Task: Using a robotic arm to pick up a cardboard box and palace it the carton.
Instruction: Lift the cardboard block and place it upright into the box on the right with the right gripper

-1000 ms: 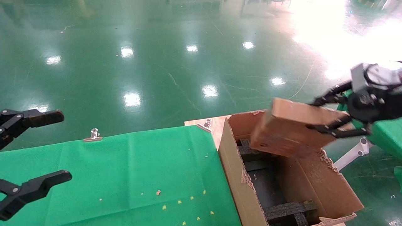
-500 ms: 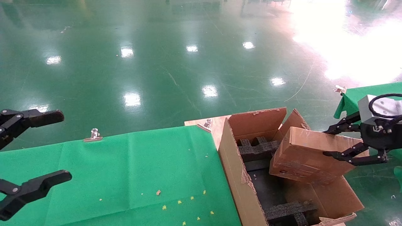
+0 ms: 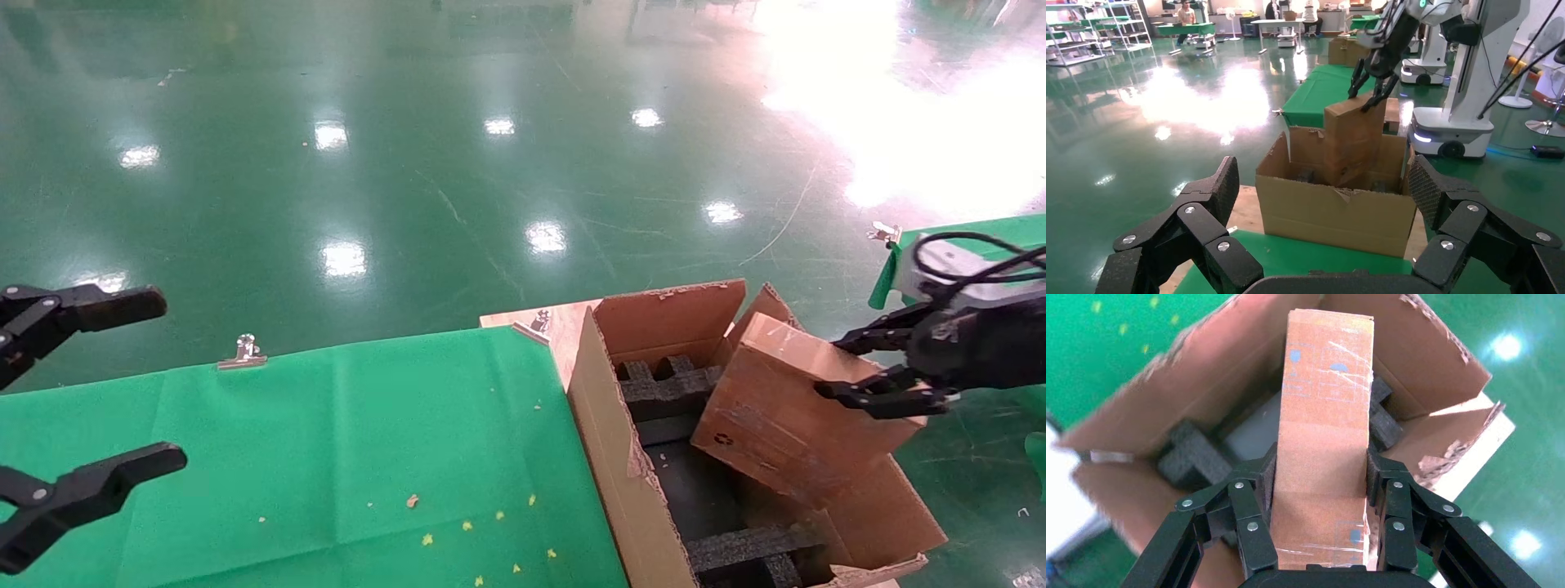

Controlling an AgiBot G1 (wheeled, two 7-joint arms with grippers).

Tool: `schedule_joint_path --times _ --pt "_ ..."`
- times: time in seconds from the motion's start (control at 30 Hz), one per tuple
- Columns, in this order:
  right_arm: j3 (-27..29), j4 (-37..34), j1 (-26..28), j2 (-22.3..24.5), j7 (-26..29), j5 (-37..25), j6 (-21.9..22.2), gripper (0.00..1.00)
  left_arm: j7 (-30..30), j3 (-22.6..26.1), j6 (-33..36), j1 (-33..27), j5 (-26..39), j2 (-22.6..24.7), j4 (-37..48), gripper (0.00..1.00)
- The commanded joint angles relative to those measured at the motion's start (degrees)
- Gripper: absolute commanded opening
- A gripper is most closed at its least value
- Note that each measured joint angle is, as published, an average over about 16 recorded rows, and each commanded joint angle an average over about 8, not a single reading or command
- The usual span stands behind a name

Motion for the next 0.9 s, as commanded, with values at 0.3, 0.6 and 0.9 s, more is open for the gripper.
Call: schedule_joint_path --times 0.3,0.6,0.9 --pt "-2.7 11.7 -2.3 3.9 24.1 -3.7 14.6 0.0 0.0 0.0 0.0 0.0 0.0 0.0 0.0 1.0" --pt "-3.7 14.1 -2.4 4.7 29.2 -6.2 18.4 0.0 0.0 0.0 0.0 0.0 0.0 0.0 0.0 1.0" --pt "-5.5 13.9 -3.5 3.1 40.0 -8.8 22.2 0.0 0.0 0.0 0.0 0.0 0.0 0.0 0.0 1.0"
